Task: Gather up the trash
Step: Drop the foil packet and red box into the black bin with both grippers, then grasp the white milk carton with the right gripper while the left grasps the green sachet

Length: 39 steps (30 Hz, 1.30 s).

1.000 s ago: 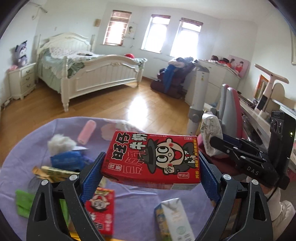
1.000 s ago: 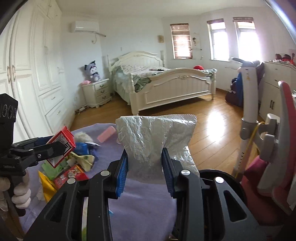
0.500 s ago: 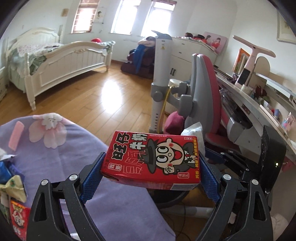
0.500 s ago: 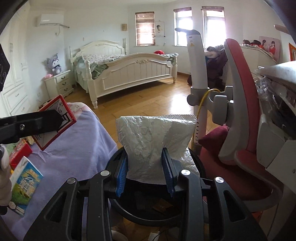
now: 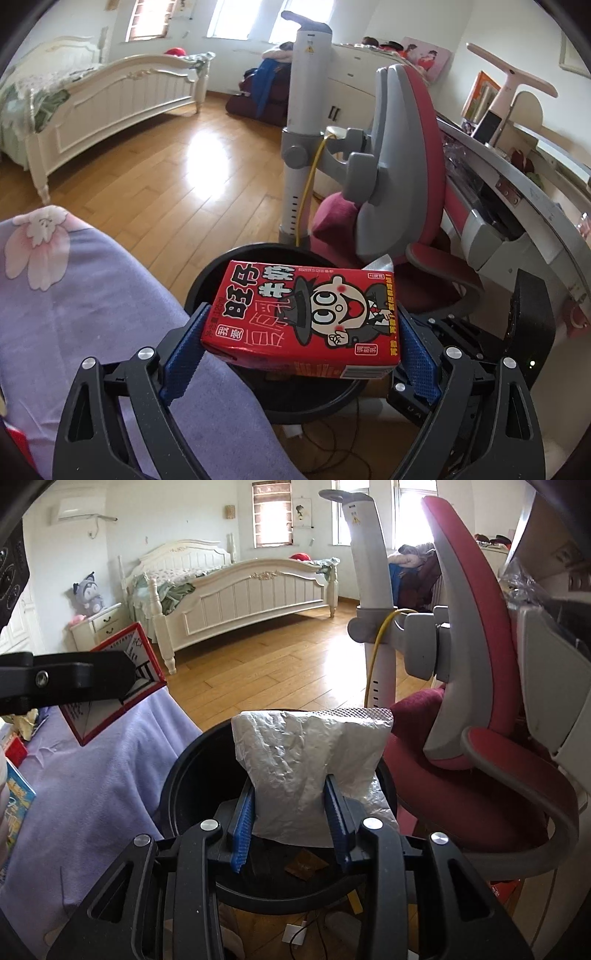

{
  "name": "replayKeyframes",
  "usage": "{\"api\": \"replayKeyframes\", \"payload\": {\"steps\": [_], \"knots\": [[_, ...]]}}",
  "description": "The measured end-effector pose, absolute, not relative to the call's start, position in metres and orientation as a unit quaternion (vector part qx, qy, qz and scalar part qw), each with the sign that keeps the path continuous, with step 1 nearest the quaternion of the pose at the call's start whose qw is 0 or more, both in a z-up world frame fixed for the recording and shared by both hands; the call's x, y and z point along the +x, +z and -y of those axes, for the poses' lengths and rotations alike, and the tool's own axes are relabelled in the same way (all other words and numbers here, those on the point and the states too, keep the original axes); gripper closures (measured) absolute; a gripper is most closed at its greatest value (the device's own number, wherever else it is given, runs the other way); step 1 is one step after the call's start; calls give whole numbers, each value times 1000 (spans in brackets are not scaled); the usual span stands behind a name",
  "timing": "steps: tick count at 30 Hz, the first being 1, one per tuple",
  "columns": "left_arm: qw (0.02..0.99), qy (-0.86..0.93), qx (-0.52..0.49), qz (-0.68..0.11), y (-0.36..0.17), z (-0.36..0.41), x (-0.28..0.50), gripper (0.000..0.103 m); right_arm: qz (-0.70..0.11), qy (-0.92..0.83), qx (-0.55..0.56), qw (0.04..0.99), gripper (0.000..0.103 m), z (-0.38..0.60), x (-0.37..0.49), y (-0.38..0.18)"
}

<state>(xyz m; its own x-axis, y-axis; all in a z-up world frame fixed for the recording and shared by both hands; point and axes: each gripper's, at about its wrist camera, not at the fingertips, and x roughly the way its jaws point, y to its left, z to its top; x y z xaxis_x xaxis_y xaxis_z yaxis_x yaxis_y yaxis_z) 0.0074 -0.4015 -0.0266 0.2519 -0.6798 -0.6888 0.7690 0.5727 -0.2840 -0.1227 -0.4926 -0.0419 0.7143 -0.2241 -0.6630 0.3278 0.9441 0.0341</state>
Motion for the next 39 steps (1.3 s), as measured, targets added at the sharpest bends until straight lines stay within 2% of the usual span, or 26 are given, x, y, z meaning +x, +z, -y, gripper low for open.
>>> {"api": "replayKeyframes", "payload": {"steps": [2, 4, 6, 22, 32, 39], "knots": [[792, -455, 62, -402, -27, 405, 8, 12, -351, -157, 66, 921, 56, 491, -123, -43], [795, -455, 65, -396, -23, 408, 9, 11, -349, -164, 56, 921, 31, 491, -125, -43], [796, -457, 65, -391, -19, 406, 8, 6, -342, -168, 50, 923, 24, 490, -128, -42], [835, -428, 44, -341, 31, 328, -13, 5, -320, -115, 72, 938, 24, 464, -128, -17], [874, -360, 44, -325, 44, 244, -20, 5, -306, -62, 71, 947, 24, 418, -119, 12], [901, -275, 17, -336, 38, 147, -8, 5, -310, -5, 81, 947, 24, 380, -112, 22]]}}
